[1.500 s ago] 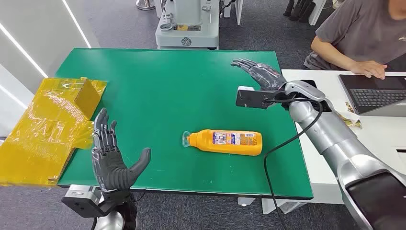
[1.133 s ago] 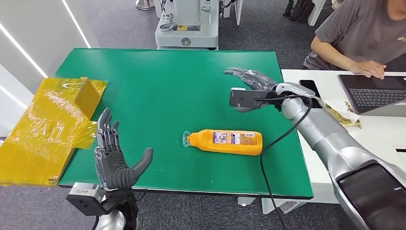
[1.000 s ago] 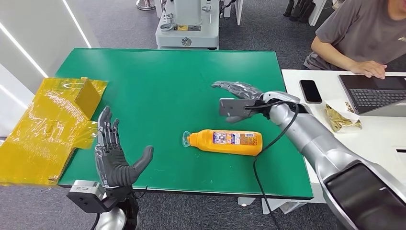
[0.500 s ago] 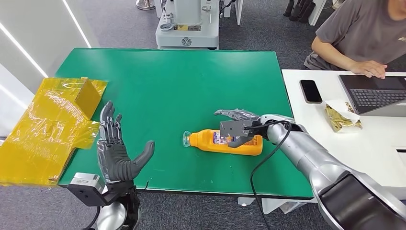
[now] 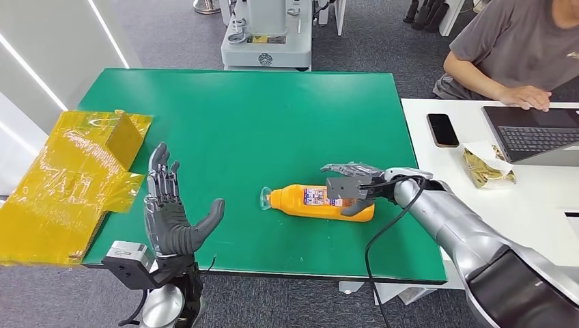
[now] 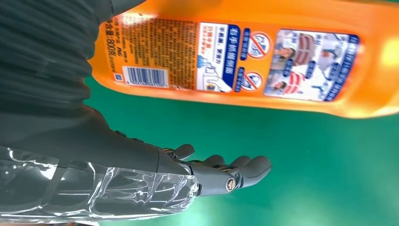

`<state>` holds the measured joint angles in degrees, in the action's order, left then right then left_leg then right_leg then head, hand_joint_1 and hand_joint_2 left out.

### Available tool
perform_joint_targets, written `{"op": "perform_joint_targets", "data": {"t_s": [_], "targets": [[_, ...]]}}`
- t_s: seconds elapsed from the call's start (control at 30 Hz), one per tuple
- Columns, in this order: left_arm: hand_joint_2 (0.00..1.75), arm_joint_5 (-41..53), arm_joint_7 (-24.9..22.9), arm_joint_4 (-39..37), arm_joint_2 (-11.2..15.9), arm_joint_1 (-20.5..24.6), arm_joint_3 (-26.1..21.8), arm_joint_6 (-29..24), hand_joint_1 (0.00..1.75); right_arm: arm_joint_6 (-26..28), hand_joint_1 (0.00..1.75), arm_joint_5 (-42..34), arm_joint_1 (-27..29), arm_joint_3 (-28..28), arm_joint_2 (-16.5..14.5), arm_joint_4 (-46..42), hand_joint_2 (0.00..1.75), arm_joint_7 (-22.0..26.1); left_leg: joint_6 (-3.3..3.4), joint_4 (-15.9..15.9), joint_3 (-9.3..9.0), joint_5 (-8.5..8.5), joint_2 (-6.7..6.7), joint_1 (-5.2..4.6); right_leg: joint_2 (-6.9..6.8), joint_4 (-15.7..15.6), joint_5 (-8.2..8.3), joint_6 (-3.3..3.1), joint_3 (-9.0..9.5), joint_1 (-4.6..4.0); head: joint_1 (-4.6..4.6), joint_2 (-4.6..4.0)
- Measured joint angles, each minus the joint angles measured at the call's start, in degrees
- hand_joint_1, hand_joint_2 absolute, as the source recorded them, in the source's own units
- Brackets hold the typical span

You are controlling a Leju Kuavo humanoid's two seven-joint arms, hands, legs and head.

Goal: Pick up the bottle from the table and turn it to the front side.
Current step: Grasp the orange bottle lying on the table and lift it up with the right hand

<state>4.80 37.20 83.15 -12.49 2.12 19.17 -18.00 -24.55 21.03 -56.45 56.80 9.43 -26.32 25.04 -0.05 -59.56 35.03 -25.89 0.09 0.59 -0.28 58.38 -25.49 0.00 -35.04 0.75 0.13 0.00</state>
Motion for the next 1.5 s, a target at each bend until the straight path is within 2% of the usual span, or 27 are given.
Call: {"op": "perform_joint_targets", "data": {"t_s": [0.3, 0.43, 0.6, 0.8, 0.87, 0.93, 1.03, 1.5], "targets": [[1.75, -0.34, 0.0, -0.37, 0.01, 0.11, 0.02, 0.04, 0.0, -0.67, 0.0, 0.06, 0.36, 1.97, 1.72, -0.01, 1.75, -0.8, 0.0, 0.0, 0.0, 0.0, -0.01, 0.0, -0.01, 0.0, 0.0, 0.0, 0.0, 0.0, 0.0, 0.0], [1.75, -0.66, 0.0, -0.53, 0.01, 0.15, 0.02, 0.17, 0.0, -1.31, 0.0, -0.37, 0.5, 3.05, 3.49, -0.34, 1.75, -1.25, 0.0, -0.01, 0.01, 0.0, -0.02, 0.0, -0.04, -0.01, 0.0, 0.0, 0.01, 0.0, 0.0, 0.0], [1.75, -1.19, 0.3, -0.96, 0.22, 0.04, 0.01, 0.63, 0.0, 1.03, 0.0, -1.03, 2.68, 3.8, 6.58, -1.87, 1.75, -1.13, 0.01, -0.01, 0.04, -0.01, -0.03, -0.01, -0.04, -0.03, 0.0, 0.0, 0.02, 0.0, 0.0, 0.0], [1.75, -1.72, 1.33, -2.05, 0.46, 0.07, -0.01, 1.75, 0.0, 2.34, 0.0, -1.68, 4.61, 4.51, 8.43, -2.98, 1.75, -1.05, 0.01, 0.0, 0.03, -0.01, -0.02, 0.0, -0.03, -0.02, 0.0, 0.0, 0.0, 0.0, 0.0, 0.0], [1.75, -1.79, 1.42, -2.41, 0.5, 0.11, -0.01, 2.01, 0.0, 2.36, 0.1, -1.89, 4.79, 4.67, 8.8, -3.19, 1.75, -1.01, 0.01, 0.0, 0.02, -0.01, -0.02, 0.01, -0.03, -0.01, 0.0, 0.0, 0.0, -0.01, 0.0, 0.0], [1.75, -1.81, 1.61, -2.69, 0.51, 0.16, -0.01, 2.27, 0.0, 2.5, 0.13, -1.96, 5.09, 4.77, 9.25, -3.54, 1.75, -1.02, 0.01, 0.0, 0.01, -0.01, -0.02, 0.01, -0.03, -0.01, 0.0, 0.0, 0.0, -0.01, 0.01, 0.0], [1.75, -1.9, 1.89, -3.03, 0.52, 0.29, -0.01, 2.56, 0.0, 2.85, 0.0, -2.04, 5.84, 4.82, 10.14, -4.5, 1.75, -1.27, 0.01, 0.0, 0.02, 0.0, -0.03, 0.0, -0.04, -0.01, 0.0, 0.0, 0.01, 0.0, 0.01, 0.0], [1.75, -2.85, 2.36, -4.08, 0.62, 0.73, 0.01, 2.56, 0.0, 5.07, 0.0, -2.59, 6.87, 4.78, 13.62, -8.45, 1.75, -4.01, 0.01, 0.0, 0.04, -0.01, -0.02, -0.01, -0.03, -0.01, 0.0, 0.0, 0.01, 0.0, 0.0, 0.0]]}}
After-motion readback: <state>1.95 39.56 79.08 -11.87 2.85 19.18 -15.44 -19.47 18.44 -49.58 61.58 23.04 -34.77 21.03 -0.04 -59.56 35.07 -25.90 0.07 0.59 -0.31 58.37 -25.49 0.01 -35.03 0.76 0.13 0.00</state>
